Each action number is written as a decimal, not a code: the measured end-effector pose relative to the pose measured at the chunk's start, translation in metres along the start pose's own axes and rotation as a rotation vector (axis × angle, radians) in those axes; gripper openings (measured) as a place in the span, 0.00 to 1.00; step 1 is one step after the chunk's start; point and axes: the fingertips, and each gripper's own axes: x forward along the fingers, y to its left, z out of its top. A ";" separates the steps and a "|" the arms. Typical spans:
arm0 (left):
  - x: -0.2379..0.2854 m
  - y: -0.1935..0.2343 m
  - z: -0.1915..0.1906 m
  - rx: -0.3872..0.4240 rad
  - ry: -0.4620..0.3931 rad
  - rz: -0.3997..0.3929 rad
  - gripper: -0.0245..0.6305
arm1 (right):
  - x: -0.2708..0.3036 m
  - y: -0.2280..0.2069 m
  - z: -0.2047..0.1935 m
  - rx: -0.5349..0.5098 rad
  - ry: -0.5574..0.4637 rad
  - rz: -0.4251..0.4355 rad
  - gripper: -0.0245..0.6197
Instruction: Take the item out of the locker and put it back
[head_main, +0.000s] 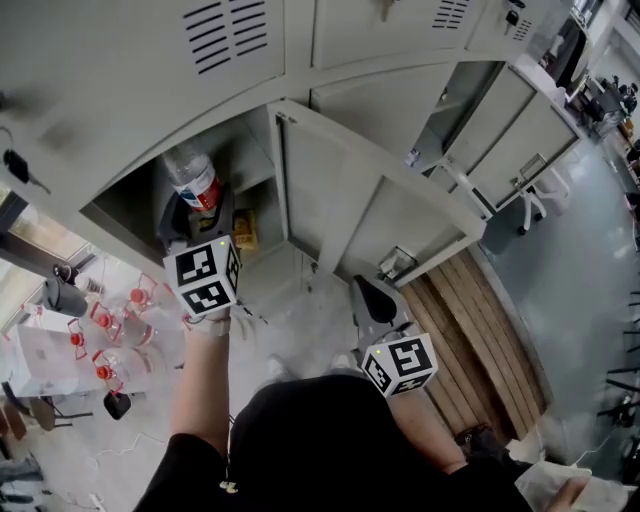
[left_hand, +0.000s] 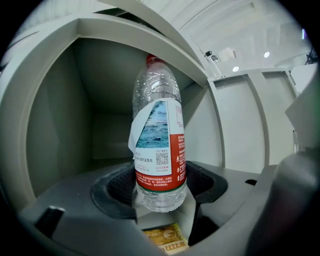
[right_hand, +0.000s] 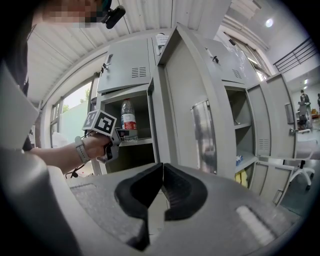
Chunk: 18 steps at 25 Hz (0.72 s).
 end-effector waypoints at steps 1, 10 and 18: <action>-0.002 -0.002 0.000 0.001 -0.002 -0.002 0.51 | 0.000 0.001 0.000 0.000 0.000 0.005 0.04; -0.028 -0.007 -0.006 -0.019 0.039 -0.021 0.51 | 0.004 0.010 -0.001 0.000 0.002 0.049 0.04; -0.056 -0.015 -0.046 -0.045 0.101 -0.043 0.51 | 0.011 0.023 -0.004 -0.002 0.015 0.104 0.04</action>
